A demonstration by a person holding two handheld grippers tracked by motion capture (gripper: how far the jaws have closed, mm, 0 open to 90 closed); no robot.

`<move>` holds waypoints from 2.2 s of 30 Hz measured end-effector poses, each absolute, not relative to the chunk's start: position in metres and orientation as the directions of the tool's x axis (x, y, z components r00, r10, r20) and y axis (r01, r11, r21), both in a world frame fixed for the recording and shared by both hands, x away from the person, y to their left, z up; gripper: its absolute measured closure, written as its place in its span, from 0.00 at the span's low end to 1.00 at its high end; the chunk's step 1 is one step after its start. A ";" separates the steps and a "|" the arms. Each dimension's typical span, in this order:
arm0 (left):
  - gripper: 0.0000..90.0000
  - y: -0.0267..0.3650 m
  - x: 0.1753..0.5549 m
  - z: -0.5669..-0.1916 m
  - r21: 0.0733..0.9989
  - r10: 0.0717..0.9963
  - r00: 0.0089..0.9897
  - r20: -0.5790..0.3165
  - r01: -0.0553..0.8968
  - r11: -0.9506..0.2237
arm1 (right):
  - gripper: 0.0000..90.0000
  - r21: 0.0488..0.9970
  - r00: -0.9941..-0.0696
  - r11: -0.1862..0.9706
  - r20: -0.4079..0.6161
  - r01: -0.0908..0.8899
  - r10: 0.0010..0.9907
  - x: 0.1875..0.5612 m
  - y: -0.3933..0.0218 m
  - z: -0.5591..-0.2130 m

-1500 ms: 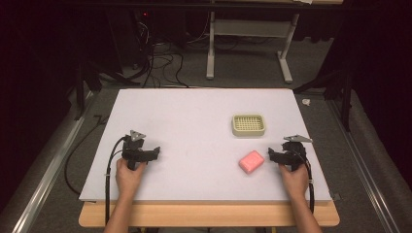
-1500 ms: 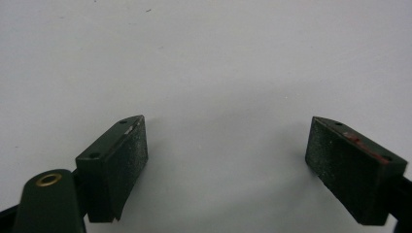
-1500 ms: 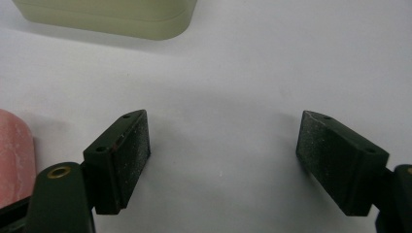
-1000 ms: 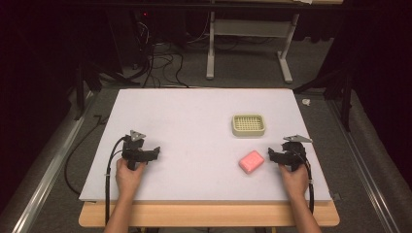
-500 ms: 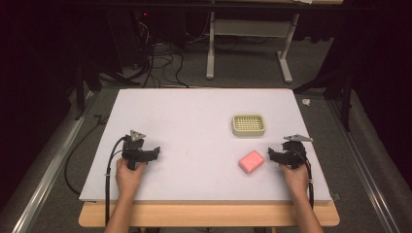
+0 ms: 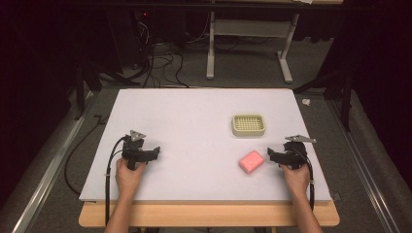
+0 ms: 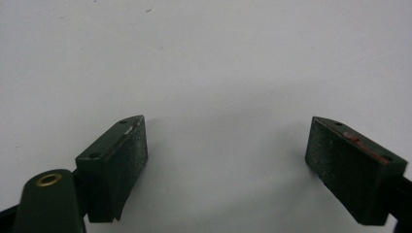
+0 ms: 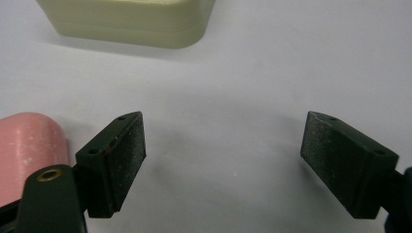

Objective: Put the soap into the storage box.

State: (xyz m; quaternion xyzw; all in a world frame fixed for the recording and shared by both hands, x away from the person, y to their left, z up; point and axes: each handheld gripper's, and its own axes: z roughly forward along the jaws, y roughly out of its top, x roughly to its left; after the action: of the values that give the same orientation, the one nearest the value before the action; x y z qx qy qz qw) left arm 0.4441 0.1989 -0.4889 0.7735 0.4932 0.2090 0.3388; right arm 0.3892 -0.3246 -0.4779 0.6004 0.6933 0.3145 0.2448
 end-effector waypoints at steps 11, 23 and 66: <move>0.18 0.199 0.444 -0.489 0.731 0.905 0.426 -0.011 0.621 -0.284 | 0.19 0.763 -0.200 0.079 0.067 0.642 0.978 0.379 -0.326 -0.467; 0.18 0.199 0.444 -0.489 0.731 0.905 0.426 -0.011 0.621 -0.283 | 0.18 0.787 -0.247 0.085 0.088 0.611 0.965 0.369 -0.325 -0.460; 0.18 0.199 0.444 -0.489 0.731 0.905 0.426 -0.011 0.621 -0.284 | 0.13 0.819 -0.427 0.182 0.083 0.544 0.900 0.338 -0.286 -0.460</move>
State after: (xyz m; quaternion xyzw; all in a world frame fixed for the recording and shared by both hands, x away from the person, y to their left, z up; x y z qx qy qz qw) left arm 0.4440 0.1987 -0.4889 0.7733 0.4933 0.2093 0.3389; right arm 0.3382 -0.2858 -0.4599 0.4893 0.7378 0.4115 0.2166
